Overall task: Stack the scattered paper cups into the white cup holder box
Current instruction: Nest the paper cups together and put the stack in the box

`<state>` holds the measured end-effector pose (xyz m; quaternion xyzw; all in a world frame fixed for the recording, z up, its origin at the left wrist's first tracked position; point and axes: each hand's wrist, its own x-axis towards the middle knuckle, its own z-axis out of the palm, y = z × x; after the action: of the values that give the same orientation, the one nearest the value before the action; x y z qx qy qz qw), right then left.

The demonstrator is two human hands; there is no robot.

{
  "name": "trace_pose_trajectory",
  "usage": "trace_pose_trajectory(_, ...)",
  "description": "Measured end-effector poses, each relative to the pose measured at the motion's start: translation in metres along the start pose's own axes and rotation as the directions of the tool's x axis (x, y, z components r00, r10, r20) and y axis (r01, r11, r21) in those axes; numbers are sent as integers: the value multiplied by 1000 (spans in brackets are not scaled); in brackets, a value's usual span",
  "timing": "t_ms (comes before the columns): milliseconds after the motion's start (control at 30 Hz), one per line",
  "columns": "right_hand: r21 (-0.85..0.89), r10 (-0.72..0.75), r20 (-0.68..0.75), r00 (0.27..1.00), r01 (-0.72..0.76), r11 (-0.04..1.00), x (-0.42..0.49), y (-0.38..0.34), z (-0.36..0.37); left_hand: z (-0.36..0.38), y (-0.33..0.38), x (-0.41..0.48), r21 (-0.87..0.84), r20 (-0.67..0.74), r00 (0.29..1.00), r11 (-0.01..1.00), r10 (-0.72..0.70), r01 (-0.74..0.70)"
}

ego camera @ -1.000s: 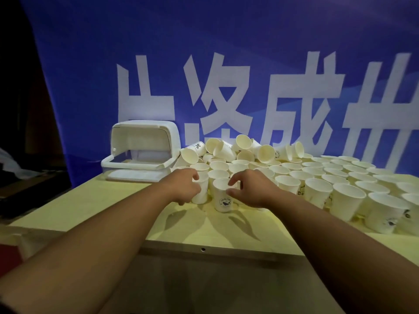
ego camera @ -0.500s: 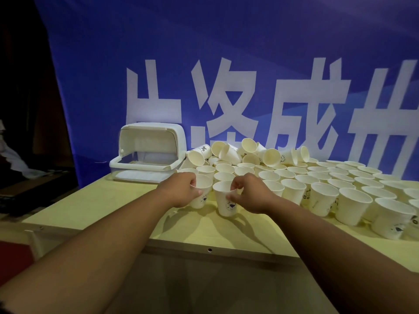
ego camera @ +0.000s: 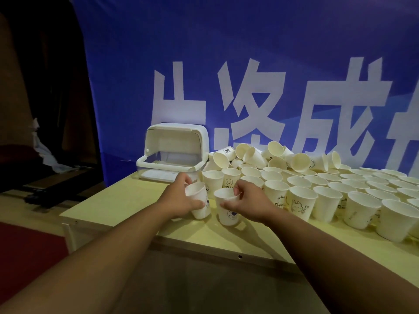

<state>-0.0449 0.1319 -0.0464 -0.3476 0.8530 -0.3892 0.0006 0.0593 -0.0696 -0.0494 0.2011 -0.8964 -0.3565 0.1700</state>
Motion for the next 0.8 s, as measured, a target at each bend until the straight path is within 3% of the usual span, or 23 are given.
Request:
trace_pose_trajectory(167, 117, -25, -127, 992, 40, 992, 15, -3, 22, -1, -16, 14, -192, -91, 996, 981, -12, -6)
trace_pose_trajectory(333, 292, -24, -224, 974, 90, 952, 42, -11, 30, -16, -29, 44, -271, -205, 979, 961, -8, -49)
trace_pose_trajectory(533, 349, -55, -332, 942, 176, 920, 94, -31, 27, -39, -34, 95, -270, -342, 939, 954, 31, -130)
trace_pose_trajectory(800, 326, -27, -414, 910, 175, 929, 181, -53, 20, -53, -29, 173, -167, -396, 914, 972, 89, -167)
